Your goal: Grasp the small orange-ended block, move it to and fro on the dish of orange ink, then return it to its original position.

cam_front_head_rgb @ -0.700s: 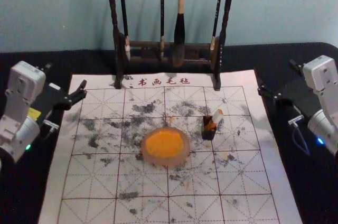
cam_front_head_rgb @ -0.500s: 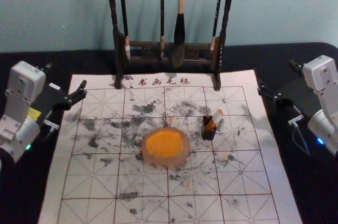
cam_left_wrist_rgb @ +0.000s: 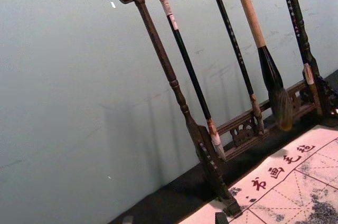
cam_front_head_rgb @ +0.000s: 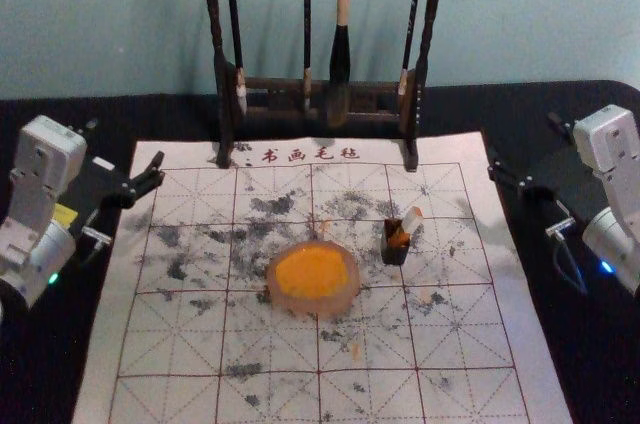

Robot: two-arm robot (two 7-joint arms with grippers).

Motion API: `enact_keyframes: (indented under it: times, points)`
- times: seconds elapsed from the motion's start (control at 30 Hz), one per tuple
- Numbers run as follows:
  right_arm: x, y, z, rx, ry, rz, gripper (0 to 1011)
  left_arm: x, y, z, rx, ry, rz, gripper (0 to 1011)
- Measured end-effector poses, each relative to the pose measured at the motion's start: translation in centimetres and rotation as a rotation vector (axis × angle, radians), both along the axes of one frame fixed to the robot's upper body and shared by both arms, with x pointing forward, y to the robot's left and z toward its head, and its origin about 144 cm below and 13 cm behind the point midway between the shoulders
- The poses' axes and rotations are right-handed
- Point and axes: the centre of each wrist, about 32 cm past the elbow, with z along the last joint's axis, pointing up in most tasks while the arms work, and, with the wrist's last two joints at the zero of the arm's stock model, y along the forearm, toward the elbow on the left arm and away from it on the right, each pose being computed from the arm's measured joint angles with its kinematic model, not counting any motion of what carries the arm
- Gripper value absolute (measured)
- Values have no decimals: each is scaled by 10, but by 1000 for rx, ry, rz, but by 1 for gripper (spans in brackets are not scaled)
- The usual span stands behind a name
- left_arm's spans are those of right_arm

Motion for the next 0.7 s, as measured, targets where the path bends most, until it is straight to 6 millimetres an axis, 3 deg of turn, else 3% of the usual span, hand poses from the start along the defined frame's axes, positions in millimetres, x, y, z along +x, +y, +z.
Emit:
enact_keyframes:
  times: [0.53,0.7]
  points:
    - [0,0,0,0,0,0,1003,0,0,0,0,0,0,1001]
    - [-10,2,2,24,35,20,1003,0,0,0,0,0,0,1001]
